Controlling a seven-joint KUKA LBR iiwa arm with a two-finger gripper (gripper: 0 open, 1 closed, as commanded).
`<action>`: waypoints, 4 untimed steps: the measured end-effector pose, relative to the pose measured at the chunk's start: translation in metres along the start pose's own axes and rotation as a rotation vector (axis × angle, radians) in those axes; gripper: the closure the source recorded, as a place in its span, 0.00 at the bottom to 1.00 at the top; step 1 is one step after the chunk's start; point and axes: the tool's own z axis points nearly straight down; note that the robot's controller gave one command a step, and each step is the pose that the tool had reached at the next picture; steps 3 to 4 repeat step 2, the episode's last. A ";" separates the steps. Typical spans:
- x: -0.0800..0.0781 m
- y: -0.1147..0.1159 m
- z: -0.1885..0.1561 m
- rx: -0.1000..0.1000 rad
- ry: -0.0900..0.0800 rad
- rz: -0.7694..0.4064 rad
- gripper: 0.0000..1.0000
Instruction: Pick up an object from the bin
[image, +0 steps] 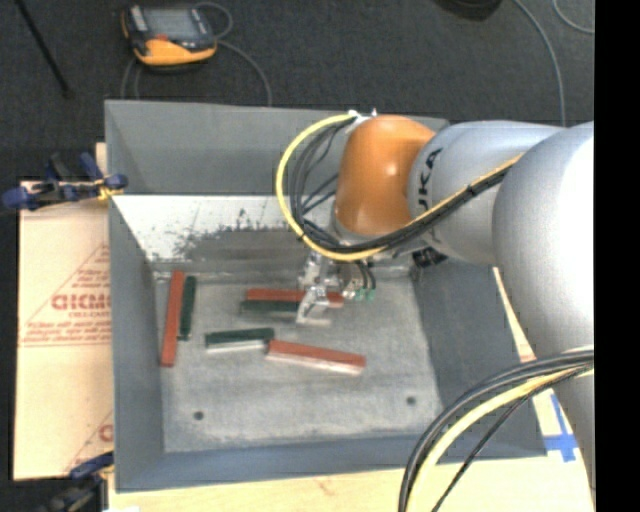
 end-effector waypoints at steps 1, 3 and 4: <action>-0.001 0.000 -0.019 -0.001 -0.005 0.000 1.00; -0.002 0.000 -0.032 -0.001 -0.011 -0.001 1.00; -0.002 0.000 -0.032 -0.001 -0.011 -0.001 1.00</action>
Offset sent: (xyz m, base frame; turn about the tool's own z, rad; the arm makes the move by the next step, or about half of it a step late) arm 0.0000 0.0001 0.0431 0.0000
